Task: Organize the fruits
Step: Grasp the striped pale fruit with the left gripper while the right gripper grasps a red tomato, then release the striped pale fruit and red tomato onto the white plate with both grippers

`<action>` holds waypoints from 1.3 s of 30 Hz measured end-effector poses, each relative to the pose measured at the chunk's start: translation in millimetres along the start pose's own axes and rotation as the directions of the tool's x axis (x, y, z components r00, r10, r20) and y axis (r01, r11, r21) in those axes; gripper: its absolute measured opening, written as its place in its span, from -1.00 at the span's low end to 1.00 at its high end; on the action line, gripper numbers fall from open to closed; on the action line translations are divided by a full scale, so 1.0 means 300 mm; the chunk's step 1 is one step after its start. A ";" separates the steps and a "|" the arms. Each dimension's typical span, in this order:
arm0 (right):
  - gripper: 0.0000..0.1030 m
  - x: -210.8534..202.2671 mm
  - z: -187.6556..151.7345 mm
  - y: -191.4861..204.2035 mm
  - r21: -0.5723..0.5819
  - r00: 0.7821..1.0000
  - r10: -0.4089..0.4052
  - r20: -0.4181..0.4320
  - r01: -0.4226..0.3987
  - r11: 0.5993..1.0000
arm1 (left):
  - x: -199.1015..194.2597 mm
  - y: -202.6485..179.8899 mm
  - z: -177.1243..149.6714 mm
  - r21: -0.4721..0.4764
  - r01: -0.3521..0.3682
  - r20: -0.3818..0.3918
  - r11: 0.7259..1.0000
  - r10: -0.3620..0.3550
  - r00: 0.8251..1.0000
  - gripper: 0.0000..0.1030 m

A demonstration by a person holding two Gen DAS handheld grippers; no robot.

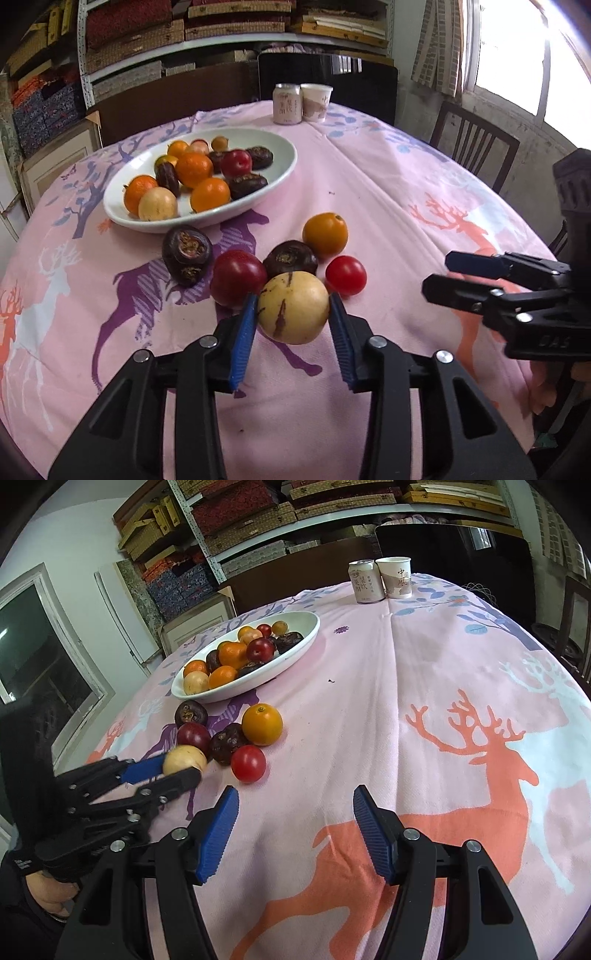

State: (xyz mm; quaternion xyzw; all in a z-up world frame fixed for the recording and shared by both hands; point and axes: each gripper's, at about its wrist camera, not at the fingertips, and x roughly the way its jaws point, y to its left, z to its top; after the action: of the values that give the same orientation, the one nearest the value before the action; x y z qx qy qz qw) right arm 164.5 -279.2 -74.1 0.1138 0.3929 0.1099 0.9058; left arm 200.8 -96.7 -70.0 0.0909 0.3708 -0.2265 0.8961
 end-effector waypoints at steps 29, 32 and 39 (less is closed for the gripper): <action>-0.47 0.017 0.206 0.134 -0.204 0.998 -0.058 -0.001 0.056 0.977 | -0.232 0.301 0.006 -0.170 0.003 0.099 0.985 0.014 0.995 -0.26; -0.47 0.012 0.315 0.135 -0.204 0.998 -0.039 0.044 0.047 0.978 | -0.201 0.333 0.092 -0.185 0.016 0.106 0.983 0.004 0.994 -0.26; -0.47 0.159 0.571 0.198 -0.235 0.998 -0.014 0.067 0.029 0.972 | -0.036 0.448 0.335 -0.262 0.030 0.097 0.964 -0.004 0.995 -0.26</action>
State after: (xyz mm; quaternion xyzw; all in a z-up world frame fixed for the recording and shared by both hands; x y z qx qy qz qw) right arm 316.0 -229.6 24.6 0.0047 0.3486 0.1424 0.9264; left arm 320.3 -8.0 8.1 -0.0431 0.3552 -0.1870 0.9149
